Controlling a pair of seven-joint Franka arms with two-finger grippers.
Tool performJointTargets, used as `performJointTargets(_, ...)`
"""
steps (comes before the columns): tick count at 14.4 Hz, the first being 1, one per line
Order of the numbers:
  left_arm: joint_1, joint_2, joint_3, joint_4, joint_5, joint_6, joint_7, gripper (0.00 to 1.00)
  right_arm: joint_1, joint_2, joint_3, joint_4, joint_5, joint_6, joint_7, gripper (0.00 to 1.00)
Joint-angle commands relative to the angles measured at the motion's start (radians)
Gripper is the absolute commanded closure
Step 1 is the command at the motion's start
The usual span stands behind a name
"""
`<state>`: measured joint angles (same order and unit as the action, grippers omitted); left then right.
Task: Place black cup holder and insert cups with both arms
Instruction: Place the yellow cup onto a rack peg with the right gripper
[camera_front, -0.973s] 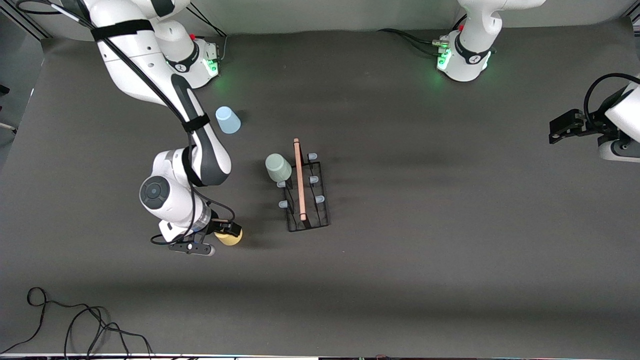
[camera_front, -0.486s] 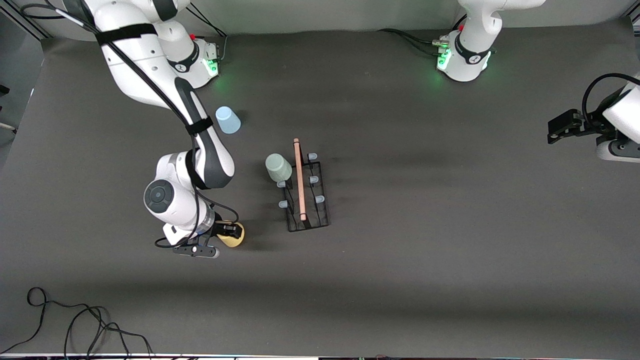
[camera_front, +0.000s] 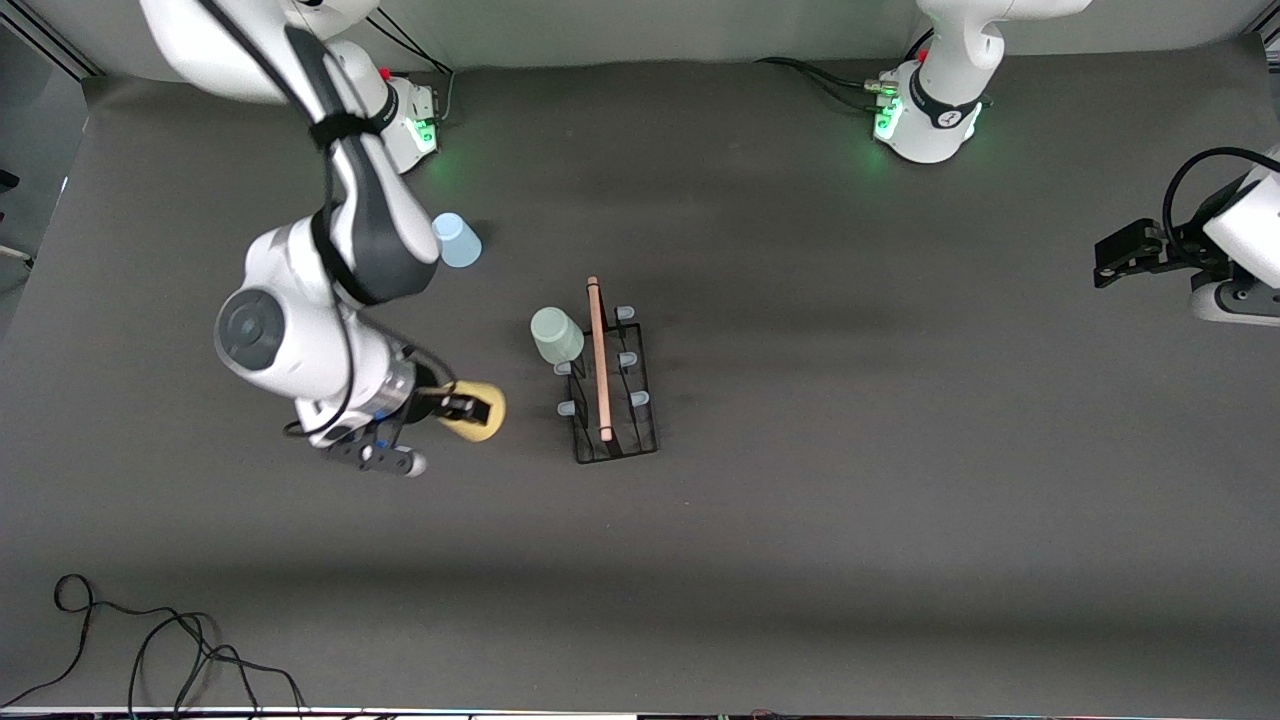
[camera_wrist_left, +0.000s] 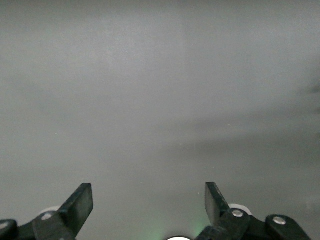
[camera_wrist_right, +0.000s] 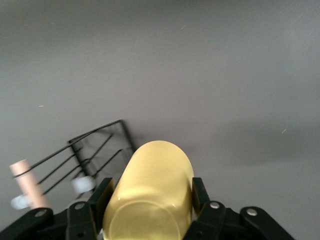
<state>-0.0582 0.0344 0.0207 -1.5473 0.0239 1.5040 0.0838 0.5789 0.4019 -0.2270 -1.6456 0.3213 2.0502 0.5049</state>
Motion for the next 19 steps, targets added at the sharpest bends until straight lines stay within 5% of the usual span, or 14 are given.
performJointTargets(1, -0.006, -0.007, 0.005, -0.004, 0.004, 0.008, 0.002, 0.0, 0.067, 0.027, -0.008, 0.052, 0.004, 0.002, 0.162, 1.0)
performJointTargets(12, -0.009, -0.004, 0.005, -0.007, 0.005, 0.013, -0.001, 0.0, 0.134, 0.181, -0.008, 0.147, 0.002, 0.111, 0.3, 1.0)
performJointTargets(13, -0.008, -0.001, 0.005, -0.007, 0.005, 0.015, -0.001, 0.0, 0.137, 0.183, -0.006, 0.147, 0.002, 0.111, 0.3, 0.88)
performJointTargets(14, -0.008, 0.001, 0.005, -0.007, 0.005, 0.013, 0.001, 0.0, 0.137, 0.183, -0.009, 0.147, 0.001, 0.11, 0.3, 0.05)
performJointTargets(19, -0.009, 0.002, 0.005, -0.002, 0.005, 0.018, 0.007, 0.0, 0.121, 0.095, -0.064, 0.184, -0.016, -0.077, 0.264, 0.0)
